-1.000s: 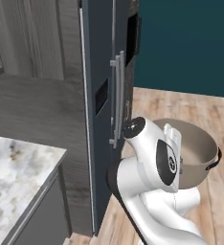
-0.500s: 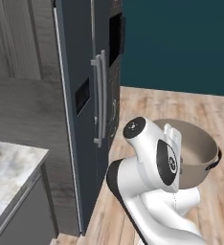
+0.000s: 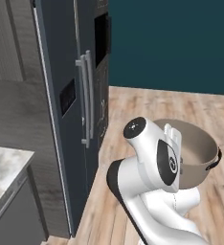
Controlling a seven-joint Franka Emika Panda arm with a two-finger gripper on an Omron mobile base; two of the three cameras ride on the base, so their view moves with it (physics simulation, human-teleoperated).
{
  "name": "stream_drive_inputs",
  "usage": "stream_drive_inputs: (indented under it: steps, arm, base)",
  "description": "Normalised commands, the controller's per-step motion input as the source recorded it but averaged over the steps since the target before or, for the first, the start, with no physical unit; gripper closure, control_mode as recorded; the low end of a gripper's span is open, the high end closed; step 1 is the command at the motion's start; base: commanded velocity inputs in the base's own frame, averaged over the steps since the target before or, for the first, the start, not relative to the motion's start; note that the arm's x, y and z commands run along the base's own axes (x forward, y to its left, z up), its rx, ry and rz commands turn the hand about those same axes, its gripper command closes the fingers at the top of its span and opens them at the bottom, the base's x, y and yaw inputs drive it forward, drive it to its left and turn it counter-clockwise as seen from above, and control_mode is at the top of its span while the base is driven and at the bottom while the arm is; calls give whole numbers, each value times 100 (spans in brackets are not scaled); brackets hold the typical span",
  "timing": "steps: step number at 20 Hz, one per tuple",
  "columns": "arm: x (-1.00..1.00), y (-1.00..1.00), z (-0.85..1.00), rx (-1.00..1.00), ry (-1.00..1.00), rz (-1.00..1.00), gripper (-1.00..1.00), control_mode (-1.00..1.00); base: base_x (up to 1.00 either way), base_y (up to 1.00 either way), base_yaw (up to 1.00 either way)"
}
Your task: Pick the kettle from the cabinet and place it on a stove burner. Then pick the pot from the counter and place it on another stove burner. Finally, turn both burners on.
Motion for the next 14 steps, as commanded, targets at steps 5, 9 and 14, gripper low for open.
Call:
stream_drive_inputs:
  steps: [5, 9, 14]
  arm:
    - [0, 0, 0, 0, 0, 0, 100, 100]
    - [0, 0, 0, 0, 0, 0, 100, 100]
    - [0, 0, 0, 0, 0, 0, 100, 100]
  base:
    - [-7, -24, -17]
    - [-6, -19, -20]
    - [-3, -16, -22]
